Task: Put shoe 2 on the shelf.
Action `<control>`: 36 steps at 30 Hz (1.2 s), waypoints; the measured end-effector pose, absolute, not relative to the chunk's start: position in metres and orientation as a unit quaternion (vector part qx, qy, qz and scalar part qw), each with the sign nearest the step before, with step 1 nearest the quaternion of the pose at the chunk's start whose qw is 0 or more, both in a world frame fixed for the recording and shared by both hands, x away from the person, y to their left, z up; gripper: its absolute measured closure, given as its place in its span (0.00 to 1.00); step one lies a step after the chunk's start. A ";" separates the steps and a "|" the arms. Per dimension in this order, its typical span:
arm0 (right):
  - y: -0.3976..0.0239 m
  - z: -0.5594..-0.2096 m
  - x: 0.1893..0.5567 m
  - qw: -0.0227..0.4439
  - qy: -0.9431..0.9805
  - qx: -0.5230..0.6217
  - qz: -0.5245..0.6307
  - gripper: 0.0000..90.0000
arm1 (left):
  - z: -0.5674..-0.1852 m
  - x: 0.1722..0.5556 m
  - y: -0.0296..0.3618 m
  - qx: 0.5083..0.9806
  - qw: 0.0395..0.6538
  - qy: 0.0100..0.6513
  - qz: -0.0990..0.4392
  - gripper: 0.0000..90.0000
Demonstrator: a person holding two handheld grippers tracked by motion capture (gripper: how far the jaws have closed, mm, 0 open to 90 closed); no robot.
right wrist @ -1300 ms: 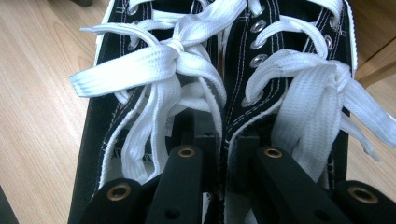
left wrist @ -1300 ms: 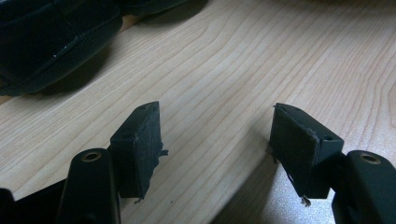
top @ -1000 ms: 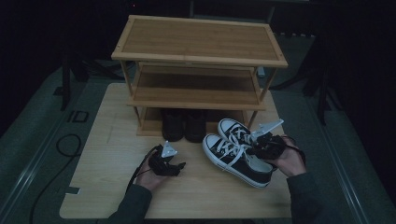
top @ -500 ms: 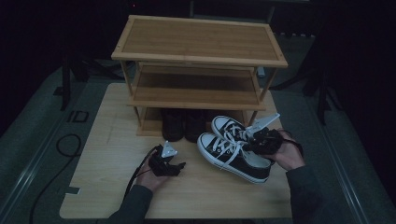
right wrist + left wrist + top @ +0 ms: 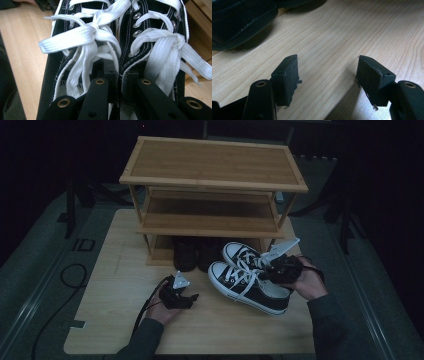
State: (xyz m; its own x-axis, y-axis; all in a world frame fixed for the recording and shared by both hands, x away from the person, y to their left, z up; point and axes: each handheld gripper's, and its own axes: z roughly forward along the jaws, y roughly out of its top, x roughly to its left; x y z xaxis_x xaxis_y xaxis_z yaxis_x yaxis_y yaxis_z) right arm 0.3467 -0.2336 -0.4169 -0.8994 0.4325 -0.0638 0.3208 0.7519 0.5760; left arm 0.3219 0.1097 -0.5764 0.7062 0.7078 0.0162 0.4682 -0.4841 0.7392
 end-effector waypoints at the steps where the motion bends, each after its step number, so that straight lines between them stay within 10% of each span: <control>1: -0.233 -0.415 0.347 0.096 0.932 0.199 0.289 0.94 | -0.576 0.322 0.110 0.846 0.370 0.348 0.162 0.39; 36: -0.220 -0.381 0.350 0.069 0.941 0.127 0.305 0.94 | -0.576 0.322 0.110 0.846 0.370 0.348 0.162 0.39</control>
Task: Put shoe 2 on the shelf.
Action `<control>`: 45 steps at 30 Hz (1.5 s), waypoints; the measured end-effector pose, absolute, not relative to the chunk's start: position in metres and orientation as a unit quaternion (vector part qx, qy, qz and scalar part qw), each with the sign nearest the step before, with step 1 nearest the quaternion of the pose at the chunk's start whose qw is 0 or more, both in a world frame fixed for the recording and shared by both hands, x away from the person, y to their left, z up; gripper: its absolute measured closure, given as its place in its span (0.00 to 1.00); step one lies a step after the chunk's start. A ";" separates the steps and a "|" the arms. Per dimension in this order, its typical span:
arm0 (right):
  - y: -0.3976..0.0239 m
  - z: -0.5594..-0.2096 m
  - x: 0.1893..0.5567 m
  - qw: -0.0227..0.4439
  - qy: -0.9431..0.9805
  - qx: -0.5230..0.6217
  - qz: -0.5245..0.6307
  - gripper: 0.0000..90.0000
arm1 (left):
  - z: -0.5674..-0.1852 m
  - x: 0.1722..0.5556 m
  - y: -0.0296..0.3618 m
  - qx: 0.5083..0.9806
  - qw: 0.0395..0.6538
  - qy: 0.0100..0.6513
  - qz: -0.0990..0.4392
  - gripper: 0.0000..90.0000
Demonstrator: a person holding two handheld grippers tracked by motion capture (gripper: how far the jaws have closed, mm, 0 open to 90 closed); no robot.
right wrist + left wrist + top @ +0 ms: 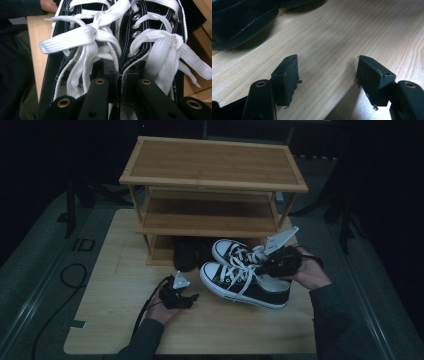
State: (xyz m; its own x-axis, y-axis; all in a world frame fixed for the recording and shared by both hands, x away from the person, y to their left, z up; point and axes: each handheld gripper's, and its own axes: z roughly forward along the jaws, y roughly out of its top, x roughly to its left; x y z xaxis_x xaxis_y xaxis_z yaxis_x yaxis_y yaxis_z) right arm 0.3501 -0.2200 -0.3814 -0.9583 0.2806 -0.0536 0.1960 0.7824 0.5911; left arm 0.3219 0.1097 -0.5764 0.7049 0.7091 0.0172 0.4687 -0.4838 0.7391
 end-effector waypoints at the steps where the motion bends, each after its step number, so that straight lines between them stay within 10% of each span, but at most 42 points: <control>1: -0.219 -0.380 0.349 0.070 0.942 0.124 0.305 0.95 | -0.576 0.322 0.110 0.846 0.370 0.348 0.162 0.39; 45: -0.190 -0.312 0.378 0.118 0.934 0.093 0.324 0.94 | -0.576 0.322 0.110 0.846 0.369 0.348 0.163 0.39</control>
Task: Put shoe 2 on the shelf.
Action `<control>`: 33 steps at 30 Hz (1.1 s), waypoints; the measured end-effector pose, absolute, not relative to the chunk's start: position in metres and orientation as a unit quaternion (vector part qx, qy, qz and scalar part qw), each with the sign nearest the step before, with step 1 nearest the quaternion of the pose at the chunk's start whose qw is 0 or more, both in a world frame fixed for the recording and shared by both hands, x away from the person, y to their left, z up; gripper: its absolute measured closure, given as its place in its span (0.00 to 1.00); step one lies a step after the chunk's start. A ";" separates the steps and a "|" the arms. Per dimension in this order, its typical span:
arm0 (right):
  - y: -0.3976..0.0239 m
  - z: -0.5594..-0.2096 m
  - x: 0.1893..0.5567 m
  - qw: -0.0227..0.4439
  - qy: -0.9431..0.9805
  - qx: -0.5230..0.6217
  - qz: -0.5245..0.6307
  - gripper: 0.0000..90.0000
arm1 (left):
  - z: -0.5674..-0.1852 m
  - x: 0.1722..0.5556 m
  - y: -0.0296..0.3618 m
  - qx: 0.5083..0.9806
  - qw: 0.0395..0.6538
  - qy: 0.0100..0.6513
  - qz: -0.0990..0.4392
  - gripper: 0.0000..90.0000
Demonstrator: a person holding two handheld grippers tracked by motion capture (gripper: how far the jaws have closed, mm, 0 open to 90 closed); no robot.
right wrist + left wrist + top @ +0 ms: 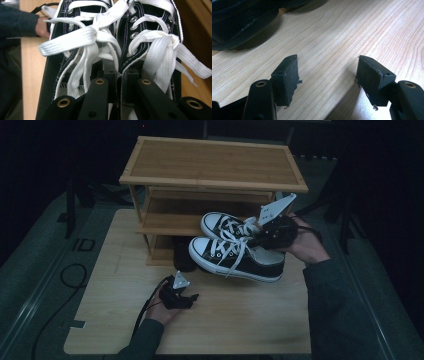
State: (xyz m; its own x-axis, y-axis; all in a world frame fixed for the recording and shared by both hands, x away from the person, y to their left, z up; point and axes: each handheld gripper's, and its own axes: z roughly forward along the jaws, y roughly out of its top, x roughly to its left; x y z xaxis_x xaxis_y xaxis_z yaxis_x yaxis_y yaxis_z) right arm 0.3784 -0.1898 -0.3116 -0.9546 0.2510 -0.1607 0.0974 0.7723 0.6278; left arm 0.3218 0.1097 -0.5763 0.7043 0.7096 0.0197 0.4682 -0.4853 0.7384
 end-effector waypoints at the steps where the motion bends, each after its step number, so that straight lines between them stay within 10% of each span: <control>1: -0.189 -0.311 0.381 0.118 0.933 0.095 0.325 0.94 | -0.576 0.322 0.110 0.846 0.369 0.348 0.163 0.39; 33: -0.153 -0.328 0.426 0.219 0.863 0.297 0.344 0.96 | -0.576 0.322 0.110 0.846 0.370 0.348 0.162 0.39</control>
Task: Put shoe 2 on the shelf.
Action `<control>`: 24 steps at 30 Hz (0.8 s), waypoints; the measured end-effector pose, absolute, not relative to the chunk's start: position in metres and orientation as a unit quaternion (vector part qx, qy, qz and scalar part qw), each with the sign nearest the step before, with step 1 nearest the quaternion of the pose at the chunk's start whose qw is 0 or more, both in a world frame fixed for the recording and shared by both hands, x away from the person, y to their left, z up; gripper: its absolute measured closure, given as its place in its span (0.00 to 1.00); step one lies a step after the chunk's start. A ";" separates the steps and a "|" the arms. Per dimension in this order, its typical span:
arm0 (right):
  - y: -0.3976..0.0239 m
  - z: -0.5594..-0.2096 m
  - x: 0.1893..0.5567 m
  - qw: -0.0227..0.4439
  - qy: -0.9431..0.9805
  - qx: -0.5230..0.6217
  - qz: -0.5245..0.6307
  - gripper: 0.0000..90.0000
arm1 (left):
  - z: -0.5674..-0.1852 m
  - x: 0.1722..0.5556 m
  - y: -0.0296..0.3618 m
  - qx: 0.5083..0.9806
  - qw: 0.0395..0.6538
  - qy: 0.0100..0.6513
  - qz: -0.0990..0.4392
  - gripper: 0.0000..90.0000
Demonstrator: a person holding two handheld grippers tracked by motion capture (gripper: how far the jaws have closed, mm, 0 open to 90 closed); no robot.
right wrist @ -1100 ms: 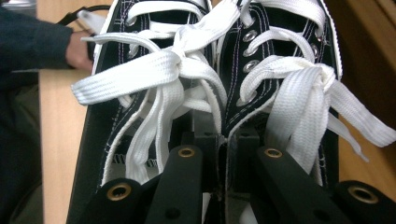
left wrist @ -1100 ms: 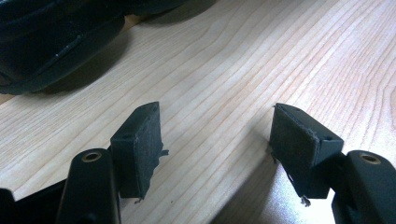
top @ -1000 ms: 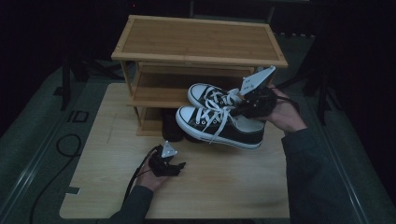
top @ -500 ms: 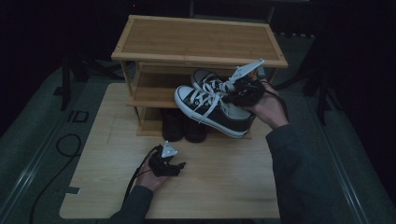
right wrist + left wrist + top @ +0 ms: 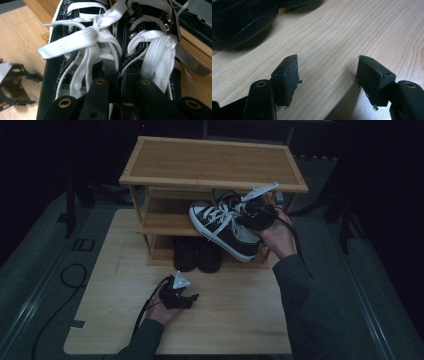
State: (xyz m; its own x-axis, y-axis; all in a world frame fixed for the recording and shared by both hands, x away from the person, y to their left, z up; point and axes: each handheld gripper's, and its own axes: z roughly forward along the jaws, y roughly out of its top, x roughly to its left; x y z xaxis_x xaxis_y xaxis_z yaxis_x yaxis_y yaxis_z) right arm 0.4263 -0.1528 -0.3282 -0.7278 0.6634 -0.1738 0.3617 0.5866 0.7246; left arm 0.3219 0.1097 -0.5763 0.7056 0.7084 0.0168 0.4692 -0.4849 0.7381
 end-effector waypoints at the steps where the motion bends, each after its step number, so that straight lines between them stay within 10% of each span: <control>1: -0.152 -0.328 0.426 0.219 0.862 0.302 0.344 0.96 | -0.576 0.322 0.110 0.846 0.370 0.348 0.162 0.39; 24: -0.140 -0.333 0.419 0.285 0.825 0.374 0.314 0.93 | -0.576 0.322 0.110 0.847 0.368 0.348 0.163 0.39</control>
State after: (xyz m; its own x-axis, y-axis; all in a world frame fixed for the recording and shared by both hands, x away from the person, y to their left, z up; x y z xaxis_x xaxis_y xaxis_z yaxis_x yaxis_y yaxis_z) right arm 0.4190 -0.1396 -0.3332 -0.5574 0.7961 -0.2354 0.4385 0.5231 0.7308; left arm 0.3216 0.1097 -0.5763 0.7047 0.7092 0.0203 0.4688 -0.4869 0.7370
